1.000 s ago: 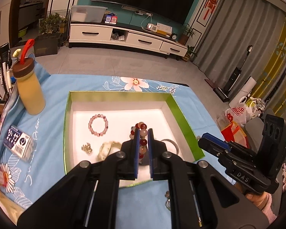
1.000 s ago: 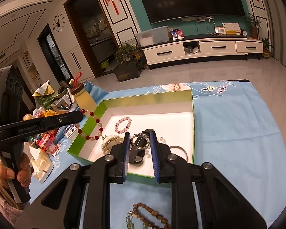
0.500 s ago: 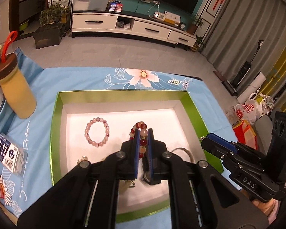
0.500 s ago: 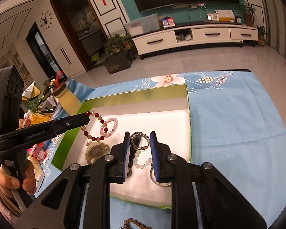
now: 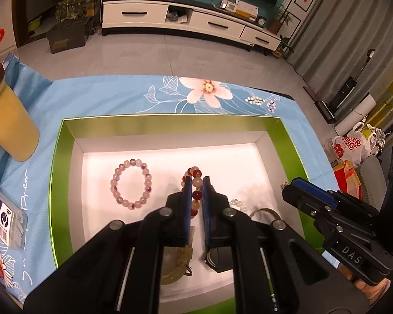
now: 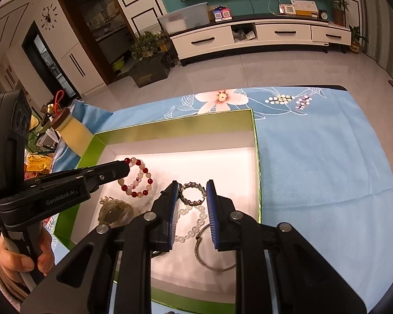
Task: Organize jewelry
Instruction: 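Carry both bracelets into the green box and open both grippers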
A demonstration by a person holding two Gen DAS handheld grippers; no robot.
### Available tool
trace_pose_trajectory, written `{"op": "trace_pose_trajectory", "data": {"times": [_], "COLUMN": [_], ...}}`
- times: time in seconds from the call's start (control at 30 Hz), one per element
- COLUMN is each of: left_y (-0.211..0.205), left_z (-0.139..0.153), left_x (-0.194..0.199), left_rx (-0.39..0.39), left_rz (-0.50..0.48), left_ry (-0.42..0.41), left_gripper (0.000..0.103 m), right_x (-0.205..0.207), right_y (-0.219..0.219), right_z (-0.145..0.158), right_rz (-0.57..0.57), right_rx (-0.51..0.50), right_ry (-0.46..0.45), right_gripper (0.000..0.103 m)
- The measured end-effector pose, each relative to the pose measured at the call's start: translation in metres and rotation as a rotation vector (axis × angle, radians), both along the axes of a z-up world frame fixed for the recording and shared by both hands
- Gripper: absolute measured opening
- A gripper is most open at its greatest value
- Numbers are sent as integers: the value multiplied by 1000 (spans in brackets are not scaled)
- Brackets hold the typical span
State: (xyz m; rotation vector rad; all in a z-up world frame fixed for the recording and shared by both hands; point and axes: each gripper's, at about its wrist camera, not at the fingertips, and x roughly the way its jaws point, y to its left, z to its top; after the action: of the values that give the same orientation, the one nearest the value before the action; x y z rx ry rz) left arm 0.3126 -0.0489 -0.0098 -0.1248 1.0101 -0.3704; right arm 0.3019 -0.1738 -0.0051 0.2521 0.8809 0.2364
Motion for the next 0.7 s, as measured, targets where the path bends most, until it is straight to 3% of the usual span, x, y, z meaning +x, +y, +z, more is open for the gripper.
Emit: {"op": "trace_pose_trajectory", "data": {"times": [0.43, 0.63, 0.7], "left_y": [3, 7, 9], "left_z": [-4, -3, -1], "left_x": [2, 1, 0], "left_rx": [17, 25, 21], "left_rz": [14, 36, 47], "left_ry": [13, 6, 3], "left_gripper": [8, 34, 49], "right_x": [17, 21, 22], "right_y": [-1, 1, 0], "right_z": [-7, -10, -9], "right_rz": [-24, -40, -50], "right_rx": [-28, -39, -40], "right_ry": [59, 73, 69], "right_gripper": [21, 22, 23]}}
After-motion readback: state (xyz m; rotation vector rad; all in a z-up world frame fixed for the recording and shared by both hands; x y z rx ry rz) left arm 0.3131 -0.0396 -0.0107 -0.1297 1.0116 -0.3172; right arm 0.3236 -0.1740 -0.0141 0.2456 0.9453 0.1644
